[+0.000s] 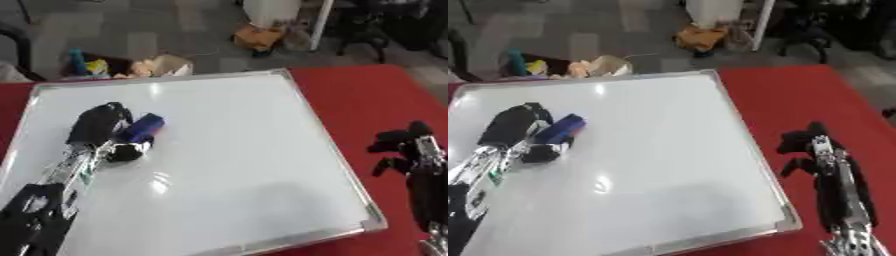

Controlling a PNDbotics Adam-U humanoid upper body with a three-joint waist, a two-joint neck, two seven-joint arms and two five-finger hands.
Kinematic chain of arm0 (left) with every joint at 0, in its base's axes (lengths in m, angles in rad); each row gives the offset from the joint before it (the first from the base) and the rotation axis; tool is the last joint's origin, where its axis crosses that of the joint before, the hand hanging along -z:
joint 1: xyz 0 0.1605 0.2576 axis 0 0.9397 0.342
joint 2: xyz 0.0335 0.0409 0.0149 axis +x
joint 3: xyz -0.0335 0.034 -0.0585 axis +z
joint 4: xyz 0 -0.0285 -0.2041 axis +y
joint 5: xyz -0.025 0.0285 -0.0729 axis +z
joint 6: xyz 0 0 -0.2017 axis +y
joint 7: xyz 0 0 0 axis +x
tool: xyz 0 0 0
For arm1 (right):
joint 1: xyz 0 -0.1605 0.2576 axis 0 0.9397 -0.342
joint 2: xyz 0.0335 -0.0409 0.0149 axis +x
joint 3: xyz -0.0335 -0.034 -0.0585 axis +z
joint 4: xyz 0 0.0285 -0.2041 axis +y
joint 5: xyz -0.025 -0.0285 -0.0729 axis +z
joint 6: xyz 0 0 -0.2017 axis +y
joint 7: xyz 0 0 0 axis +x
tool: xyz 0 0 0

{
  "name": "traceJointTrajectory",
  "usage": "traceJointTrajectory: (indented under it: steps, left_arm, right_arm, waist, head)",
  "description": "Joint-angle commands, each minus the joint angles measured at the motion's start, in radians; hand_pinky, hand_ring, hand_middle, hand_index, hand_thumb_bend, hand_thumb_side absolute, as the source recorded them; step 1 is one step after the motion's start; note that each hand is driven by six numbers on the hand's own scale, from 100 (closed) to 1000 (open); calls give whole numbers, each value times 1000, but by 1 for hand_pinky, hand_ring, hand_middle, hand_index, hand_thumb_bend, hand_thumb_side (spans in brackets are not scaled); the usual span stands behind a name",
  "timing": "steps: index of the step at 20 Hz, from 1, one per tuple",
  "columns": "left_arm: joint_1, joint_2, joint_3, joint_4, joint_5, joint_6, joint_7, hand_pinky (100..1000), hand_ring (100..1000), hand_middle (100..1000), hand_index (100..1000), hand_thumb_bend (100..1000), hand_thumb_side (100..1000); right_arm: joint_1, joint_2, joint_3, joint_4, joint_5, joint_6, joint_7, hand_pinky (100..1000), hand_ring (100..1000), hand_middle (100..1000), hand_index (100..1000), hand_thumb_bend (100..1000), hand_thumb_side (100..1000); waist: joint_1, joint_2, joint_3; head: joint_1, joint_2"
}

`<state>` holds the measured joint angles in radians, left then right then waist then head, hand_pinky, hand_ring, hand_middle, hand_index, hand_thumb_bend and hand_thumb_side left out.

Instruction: Wipe the whiteboard clean with a brush.

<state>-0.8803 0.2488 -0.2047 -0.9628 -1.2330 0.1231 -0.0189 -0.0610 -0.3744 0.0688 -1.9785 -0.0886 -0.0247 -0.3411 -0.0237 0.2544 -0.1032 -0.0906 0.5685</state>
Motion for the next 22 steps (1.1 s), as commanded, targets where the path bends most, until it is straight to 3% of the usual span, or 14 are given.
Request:
traceJointTrajectory:
  steps: [1,11,16,22]
  left_arm:
    - [-5,6,9,19,-34,13,15,534,699,637,666,393,541]
    - [0,55,74,75,-94,95,85,538,684,637,678,392,525]
    - [11,123,133,103,-83,142,116,539,682,637,683,395,519]
    - [25,172,158,95,-44,190,125,533,686,634,682,398,516]
  right_arm:
    - [-5,-14,-3,-22,-3,-1,2,327,582,502,605,100,956]
    - [-4,-14,-4,-22,-1,-2,1,327,582,502,605,100,956]
    - [0,-13,-7,-22,1,-2,-1,327,581,502,605,100,956]
    - [1,-14,-7,-22,2,-2,-2,327,581,502,605,100,956]
  waist:
    - [-1,-13,0]
    - [-2,-13,5]
    - [-2,-12,10]
    - [-2,-12,11]
  head:
    - [-2,-13]
    - [-6,-16]
    - [-13,-18]
    - [-14,-20]
